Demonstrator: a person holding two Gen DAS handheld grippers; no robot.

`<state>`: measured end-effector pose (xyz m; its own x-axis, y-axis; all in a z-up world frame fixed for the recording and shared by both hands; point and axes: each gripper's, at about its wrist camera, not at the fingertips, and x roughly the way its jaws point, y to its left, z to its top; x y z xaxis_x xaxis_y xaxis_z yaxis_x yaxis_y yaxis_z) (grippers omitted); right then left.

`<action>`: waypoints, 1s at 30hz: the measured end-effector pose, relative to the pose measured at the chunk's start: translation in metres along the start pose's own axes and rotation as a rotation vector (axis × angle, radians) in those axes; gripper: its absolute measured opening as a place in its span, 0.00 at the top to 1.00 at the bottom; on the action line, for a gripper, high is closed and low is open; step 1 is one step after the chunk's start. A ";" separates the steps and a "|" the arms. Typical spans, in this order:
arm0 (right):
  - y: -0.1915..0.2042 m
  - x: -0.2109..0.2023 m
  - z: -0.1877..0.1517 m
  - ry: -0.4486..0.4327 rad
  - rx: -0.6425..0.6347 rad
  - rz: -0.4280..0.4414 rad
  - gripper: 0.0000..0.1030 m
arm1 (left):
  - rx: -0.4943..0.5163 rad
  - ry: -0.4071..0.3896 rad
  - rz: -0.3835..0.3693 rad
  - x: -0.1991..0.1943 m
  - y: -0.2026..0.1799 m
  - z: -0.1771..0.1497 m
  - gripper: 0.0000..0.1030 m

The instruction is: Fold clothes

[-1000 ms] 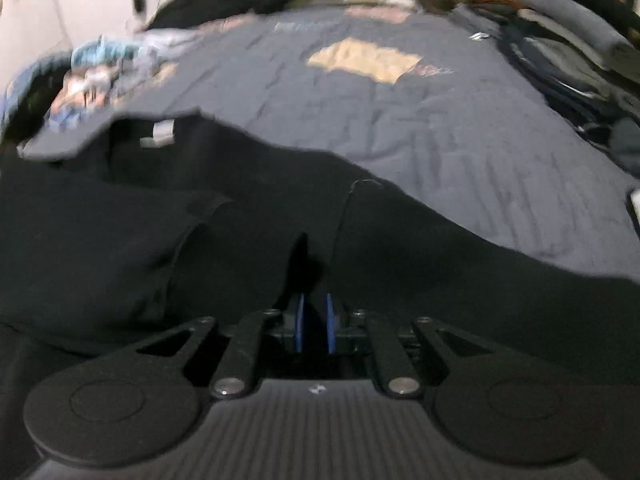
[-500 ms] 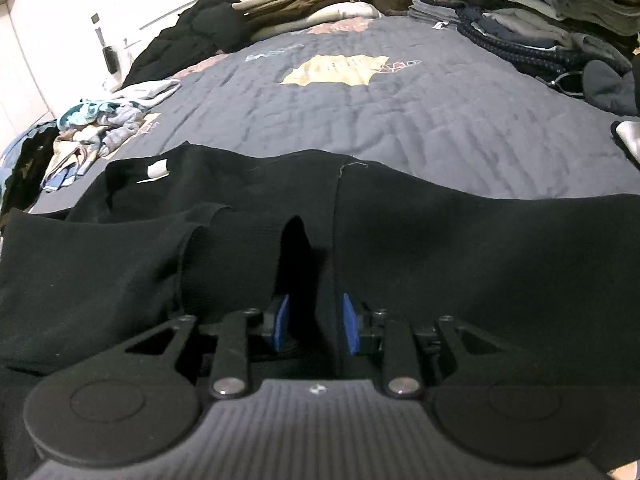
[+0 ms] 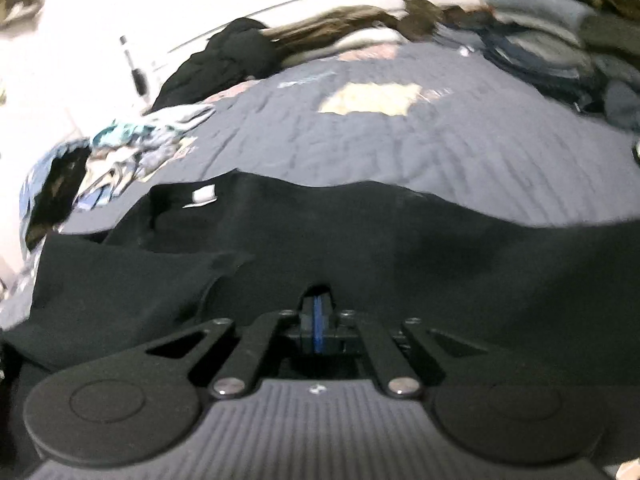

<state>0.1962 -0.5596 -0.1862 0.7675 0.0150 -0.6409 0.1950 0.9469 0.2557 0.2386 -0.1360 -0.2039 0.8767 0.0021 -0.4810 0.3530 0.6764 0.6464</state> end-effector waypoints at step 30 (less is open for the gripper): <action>0.124 0.002 0.022 0.063 -0.215 0.123 0.88 | 0.306 -0.173 -0.025 -0.041 -0.031 -0.004 0.55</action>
<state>0.2354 -0.4487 -0.1401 0.7362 0.1485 -0.6602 -0.0371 0.9830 0.1797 0.1903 -0.1543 -0.2066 0.8996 -0.1546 -0.4084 0.4339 0.4226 0.7957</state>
